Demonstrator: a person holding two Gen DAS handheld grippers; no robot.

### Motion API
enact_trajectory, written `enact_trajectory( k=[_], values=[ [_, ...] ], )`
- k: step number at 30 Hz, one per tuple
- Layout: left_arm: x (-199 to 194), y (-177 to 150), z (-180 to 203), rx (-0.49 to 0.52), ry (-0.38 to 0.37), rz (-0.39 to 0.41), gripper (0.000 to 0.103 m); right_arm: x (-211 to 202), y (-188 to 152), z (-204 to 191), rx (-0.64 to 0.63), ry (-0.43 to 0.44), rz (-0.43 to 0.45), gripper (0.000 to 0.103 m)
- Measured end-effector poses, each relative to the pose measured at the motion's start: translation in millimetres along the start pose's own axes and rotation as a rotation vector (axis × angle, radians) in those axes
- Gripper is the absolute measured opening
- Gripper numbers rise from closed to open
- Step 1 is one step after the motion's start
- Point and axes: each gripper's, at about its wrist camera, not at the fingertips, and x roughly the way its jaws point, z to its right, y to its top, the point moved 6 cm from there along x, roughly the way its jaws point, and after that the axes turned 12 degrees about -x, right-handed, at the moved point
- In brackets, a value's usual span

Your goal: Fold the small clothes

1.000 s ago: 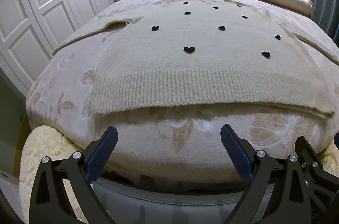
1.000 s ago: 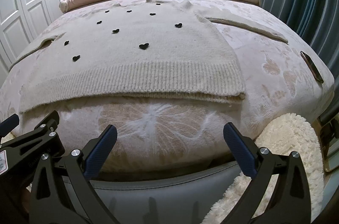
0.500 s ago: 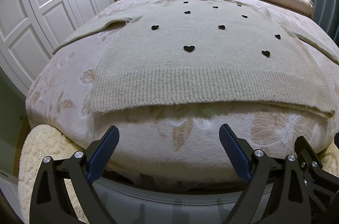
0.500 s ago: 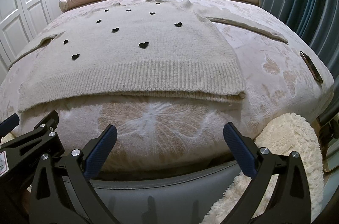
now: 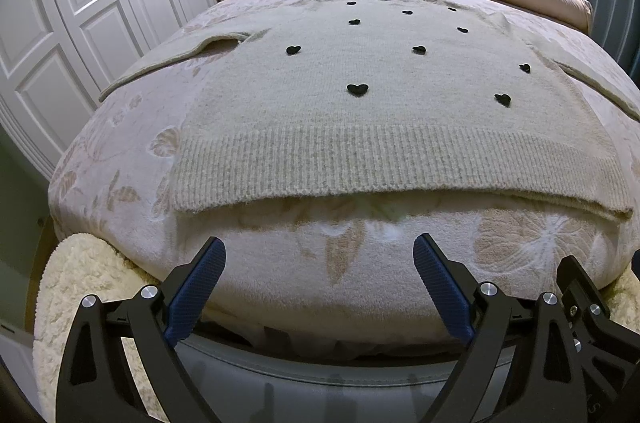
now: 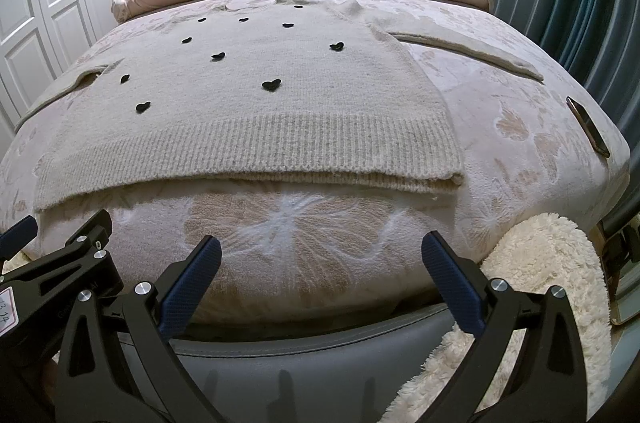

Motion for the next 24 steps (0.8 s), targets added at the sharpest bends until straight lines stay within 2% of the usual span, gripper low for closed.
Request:
enact_trajectory(
  k=[24],
  values=[
    [0.2, -1.0, -0.6, 0.0, 0.0, -0.001, 0.091, 0.3, -0.8, -0.1, 0.0, -0.001, -0.002, 0.098]
  ],
)
